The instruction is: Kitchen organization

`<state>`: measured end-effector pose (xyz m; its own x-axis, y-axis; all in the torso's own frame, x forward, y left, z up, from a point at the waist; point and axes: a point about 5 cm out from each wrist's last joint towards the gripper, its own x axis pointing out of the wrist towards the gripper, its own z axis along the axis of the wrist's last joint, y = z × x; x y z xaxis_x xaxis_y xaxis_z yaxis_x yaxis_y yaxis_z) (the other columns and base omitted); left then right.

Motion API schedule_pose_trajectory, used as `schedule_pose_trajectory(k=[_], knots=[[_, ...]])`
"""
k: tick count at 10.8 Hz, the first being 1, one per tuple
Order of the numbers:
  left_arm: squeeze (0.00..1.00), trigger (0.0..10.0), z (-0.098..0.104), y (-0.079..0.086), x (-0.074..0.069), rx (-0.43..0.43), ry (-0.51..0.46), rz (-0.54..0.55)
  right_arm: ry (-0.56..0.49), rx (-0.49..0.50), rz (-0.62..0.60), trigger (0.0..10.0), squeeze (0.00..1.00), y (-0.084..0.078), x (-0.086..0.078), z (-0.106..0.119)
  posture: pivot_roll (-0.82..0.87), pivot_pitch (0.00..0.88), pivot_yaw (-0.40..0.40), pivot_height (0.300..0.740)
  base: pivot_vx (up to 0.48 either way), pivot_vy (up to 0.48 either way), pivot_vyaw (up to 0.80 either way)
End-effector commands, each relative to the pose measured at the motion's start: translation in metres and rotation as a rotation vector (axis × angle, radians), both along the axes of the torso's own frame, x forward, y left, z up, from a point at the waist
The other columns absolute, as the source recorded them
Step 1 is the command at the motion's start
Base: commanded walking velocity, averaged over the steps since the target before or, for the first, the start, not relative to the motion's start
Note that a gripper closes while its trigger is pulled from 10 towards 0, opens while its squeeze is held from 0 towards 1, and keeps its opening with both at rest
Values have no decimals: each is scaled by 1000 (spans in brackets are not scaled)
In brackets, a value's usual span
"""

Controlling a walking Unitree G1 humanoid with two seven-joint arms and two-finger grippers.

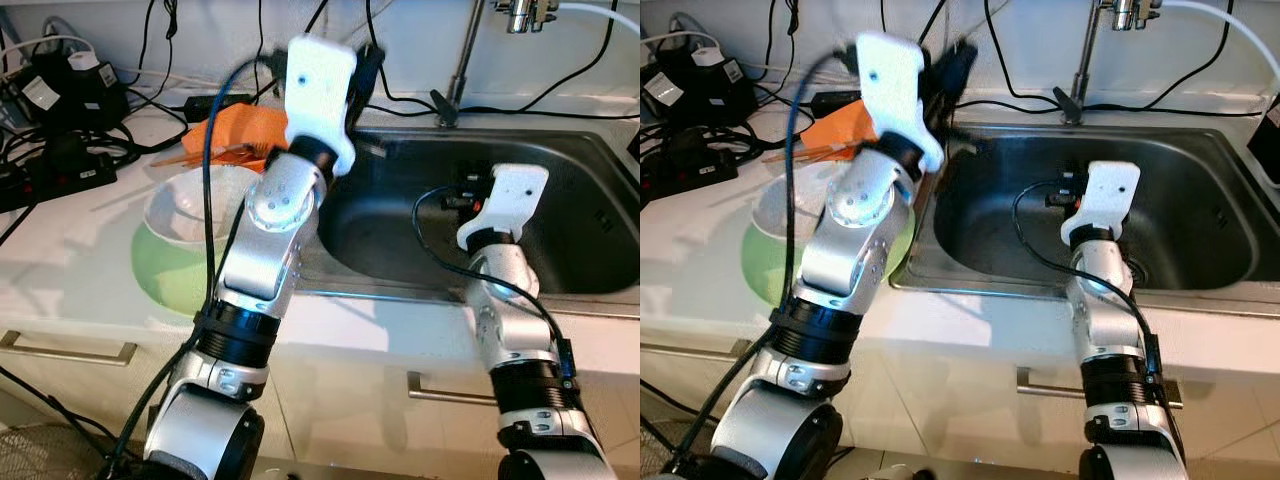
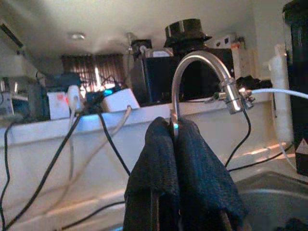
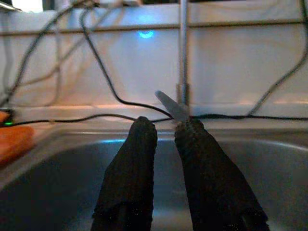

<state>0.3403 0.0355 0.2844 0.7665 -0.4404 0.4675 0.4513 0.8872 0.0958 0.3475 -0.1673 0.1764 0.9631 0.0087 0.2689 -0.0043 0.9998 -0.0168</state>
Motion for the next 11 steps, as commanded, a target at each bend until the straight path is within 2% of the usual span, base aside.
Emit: schedule_pose_trajectory(k=[1,2,3,6,10,11], knots=[[0,10000,-3,5,3,-5,24,0,-29,-26,71,10000,0,8,1,12,17,0,78,740,0,0,0],[0,10000,-6,6,6,0,45,-6,-33,-55,135,10000,718,12,-1,14,17,0,78,740,0,0,0],[0,10000,-9,7,8,-15,66,-15,-34,-50,181,10000,1000,15,-2,16,15,0,77,740,0,0,0],[0,10000,-13,10,13,-74,119,-58,-46,-110,316,10000,1000,24,-6,24,3,0,85,740,0,0,0],[0,10000,-13,20,16,-238,199,-133,-41,-141,406,10000,1000,32,-16,23,-7,0,125,740,0,0,0],[0,10000,-15,20,17,-241,211,-139,-43,-144,414,10000,0,33,-17,23,-9,0,140,740,0,0,0]])
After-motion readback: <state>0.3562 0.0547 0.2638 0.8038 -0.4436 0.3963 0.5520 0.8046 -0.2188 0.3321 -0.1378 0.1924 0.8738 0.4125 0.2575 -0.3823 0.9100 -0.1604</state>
